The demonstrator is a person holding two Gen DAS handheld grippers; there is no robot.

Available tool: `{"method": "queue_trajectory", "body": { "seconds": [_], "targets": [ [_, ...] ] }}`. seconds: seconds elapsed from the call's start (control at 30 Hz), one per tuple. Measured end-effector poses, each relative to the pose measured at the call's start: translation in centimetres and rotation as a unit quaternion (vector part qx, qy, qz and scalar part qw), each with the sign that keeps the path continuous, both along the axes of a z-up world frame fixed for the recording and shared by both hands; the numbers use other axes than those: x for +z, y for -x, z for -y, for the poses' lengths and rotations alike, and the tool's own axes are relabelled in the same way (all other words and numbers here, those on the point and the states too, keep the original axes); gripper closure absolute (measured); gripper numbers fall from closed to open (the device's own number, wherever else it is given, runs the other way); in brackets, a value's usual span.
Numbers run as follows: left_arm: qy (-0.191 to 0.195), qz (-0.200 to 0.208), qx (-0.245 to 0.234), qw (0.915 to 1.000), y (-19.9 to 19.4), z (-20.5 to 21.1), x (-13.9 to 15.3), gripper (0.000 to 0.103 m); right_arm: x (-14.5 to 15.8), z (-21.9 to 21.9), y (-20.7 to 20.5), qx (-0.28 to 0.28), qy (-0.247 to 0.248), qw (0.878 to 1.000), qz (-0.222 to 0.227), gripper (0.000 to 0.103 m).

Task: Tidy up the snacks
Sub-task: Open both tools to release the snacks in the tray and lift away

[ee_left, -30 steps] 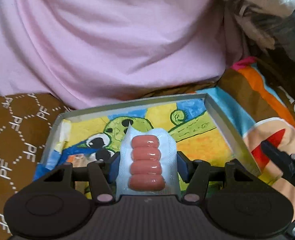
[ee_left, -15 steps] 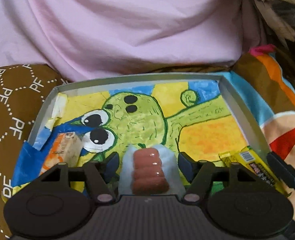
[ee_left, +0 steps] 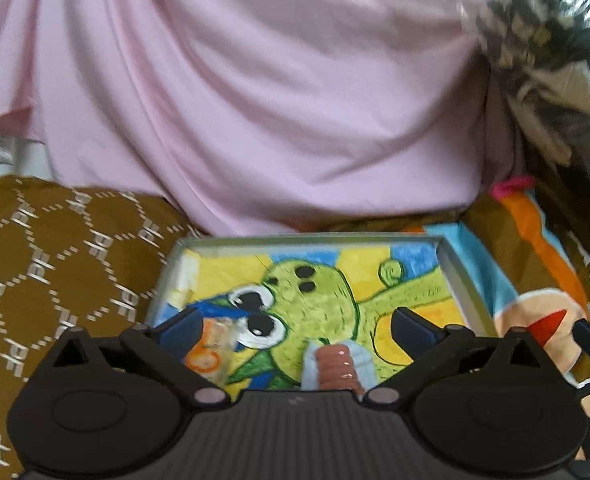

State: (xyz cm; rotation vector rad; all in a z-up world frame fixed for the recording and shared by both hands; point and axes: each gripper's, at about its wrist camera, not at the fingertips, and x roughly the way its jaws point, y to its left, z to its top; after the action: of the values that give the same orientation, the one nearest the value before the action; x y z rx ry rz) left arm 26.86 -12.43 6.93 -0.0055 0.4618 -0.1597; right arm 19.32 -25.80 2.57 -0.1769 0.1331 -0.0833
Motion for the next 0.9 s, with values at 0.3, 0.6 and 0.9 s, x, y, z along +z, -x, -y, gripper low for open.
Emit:
{"method": "queue_trajectory", "body": {
  "seconds": [0.3,0.6,0.9],
  "targets": [
    [0.009,0.033,0.011,0.9994,5.3,-3.2,2.9,0.000,4.6,-0.9,5.2,0.001,-0.041,0.999,0.032,0.001],
    [0.016,0.058,0.025,0.9979,11.4,-6.4,4.0,0.000,6.7,-2.4,11.3,0.004,-0.070,0.997,0.037,0.001],
    [0.015,0.057,0.042,0.9974,17.0,-9.7,2.2,0.000,5.5,-3.2,17.4,0.004,-0.083,0.996,0.022,0.001]
  ]
}}
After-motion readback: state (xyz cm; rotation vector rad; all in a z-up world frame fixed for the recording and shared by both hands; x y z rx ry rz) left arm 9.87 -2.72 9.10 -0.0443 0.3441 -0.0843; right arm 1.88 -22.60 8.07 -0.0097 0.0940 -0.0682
